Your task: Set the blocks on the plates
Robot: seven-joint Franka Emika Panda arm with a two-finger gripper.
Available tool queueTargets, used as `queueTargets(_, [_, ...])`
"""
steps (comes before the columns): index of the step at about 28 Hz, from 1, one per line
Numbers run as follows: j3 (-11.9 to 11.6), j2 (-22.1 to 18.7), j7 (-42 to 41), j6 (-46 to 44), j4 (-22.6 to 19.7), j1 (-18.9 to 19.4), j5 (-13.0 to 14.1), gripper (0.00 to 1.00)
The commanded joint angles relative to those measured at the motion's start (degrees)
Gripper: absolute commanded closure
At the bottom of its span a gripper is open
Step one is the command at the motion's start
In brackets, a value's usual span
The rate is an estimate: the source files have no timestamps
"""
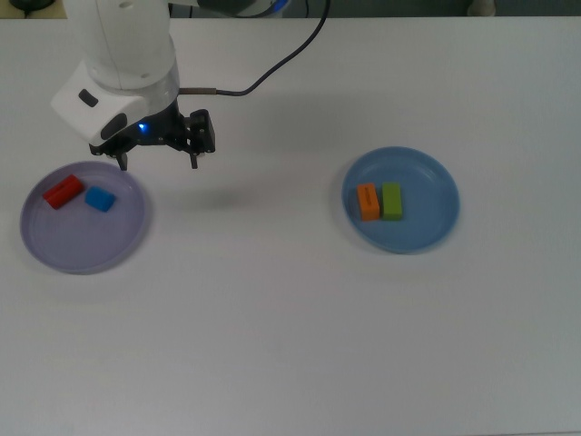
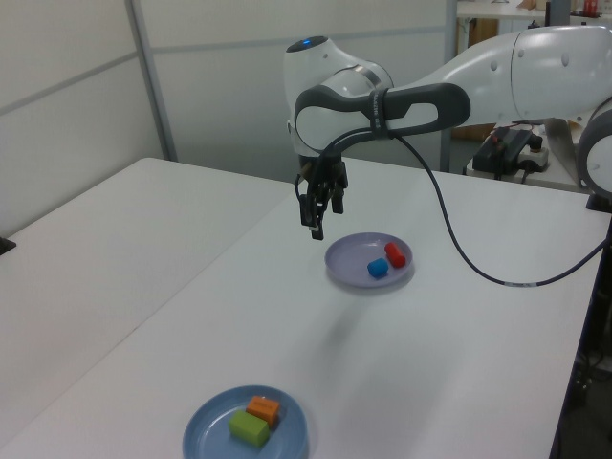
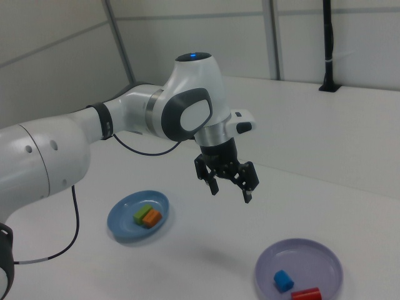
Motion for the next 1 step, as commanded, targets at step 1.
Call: queueTargets(1, [-0.5,-1.2,0.5,-1.4,-0.8,0.1,0.1,0.00])
